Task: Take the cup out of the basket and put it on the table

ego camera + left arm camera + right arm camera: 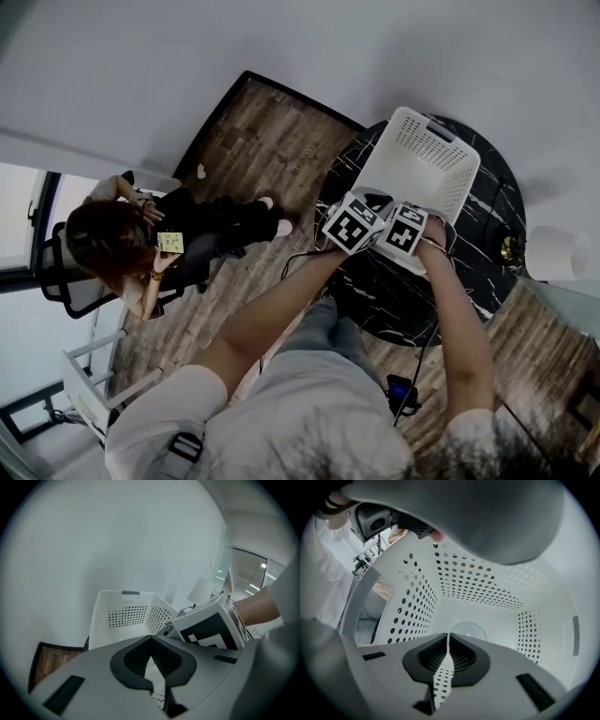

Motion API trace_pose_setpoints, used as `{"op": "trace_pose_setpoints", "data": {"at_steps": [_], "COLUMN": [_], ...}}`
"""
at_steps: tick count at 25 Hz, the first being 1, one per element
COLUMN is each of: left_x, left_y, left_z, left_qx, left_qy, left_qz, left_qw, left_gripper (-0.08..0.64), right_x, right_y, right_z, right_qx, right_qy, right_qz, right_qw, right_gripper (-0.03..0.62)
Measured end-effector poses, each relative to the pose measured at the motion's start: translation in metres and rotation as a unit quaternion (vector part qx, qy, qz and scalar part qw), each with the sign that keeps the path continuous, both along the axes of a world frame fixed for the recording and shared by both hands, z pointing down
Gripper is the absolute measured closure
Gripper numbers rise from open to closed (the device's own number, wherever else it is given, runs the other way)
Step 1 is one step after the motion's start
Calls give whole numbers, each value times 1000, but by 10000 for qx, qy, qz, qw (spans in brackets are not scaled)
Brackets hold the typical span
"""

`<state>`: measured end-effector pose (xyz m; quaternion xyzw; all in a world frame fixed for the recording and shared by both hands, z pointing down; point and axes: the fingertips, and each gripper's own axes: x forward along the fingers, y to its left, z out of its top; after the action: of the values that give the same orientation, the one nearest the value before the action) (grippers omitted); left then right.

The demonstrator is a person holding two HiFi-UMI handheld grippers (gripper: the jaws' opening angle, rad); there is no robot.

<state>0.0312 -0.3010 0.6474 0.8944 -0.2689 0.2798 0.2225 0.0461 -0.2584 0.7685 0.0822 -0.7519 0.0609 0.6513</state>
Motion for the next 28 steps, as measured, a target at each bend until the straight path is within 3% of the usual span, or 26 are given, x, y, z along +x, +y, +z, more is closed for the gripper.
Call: {"op": "trace_pose_setpoints", "data": {"at_steps": [14, 28], "left_x": [-2, -15], "left_y": [5, 22], "left_z": [-1, -13], "left_qx": [12, 46], "left_qy": [-30, -40], "left_qz": [-9, -151], "left_qw": [10000, 9999], "left_gripper": [555, 555], "right_x": [-6, -5], "right_y": [1, 0], "right_z": [-21, -87], "right_qx": [200, 677], "right_qy": [-170, -327], "right_qz": [-8, -61], "right_qw": [9997, 9972], "right_gripper": [575, 575]}}
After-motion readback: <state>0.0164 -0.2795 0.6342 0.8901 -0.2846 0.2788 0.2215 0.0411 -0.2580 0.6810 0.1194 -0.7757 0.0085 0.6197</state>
